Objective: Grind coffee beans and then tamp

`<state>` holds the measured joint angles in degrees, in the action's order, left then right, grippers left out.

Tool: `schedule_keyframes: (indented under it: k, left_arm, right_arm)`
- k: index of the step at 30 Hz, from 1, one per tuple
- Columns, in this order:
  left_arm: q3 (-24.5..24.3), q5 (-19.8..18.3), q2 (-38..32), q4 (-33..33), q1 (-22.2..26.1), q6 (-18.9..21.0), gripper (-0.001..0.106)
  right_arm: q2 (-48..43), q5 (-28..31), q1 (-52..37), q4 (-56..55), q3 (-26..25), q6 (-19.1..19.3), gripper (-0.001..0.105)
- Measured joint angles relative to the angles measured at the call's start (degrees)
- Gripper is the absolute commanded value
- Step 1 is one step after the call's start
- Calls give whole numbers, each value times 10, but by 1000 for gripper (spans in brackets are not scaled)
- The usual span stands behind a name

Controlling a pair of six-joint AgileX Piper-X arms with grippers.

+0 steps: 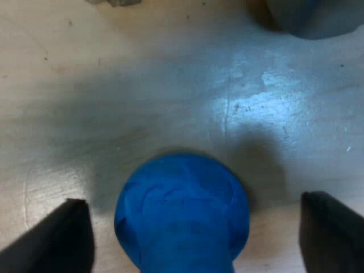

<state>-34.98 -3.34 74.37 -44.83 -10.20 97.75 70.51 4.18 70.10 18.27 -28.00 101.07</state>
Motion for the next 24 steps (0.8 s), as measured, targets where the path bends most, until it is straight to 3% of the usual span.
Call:
schedule_keyframes:
  k: [6, 7, 9, 13, 20, 24]
  left_arm:
    - [0, 0, 0, 0, 0, 0, 23]
    - [0, 0, 0, 0, 0, 0, 20]
    - [-1, -1, -3, 0, 0, 0, 0]
    - [1, -16, -22, -5, 0, -2, 0]
    - [1, -33, -152, -36, 0, -2, 0]
    - [1, -70, -212, -84, 0, 3, 0]
  right_arm:
    - [0, 0, 0, 0, 0, 0, 71]
    - [0, 0, 0, 0, 0, 0, 71]
    - [0, 0, 0, 0, 0, 0, 71]
    - [0, 0, 0, -3, 0, 0, 71]
    - [0, 0, 0, -8, 0, 0, 71]
    - [0, 0, 0, -8, 0, 0, 71]
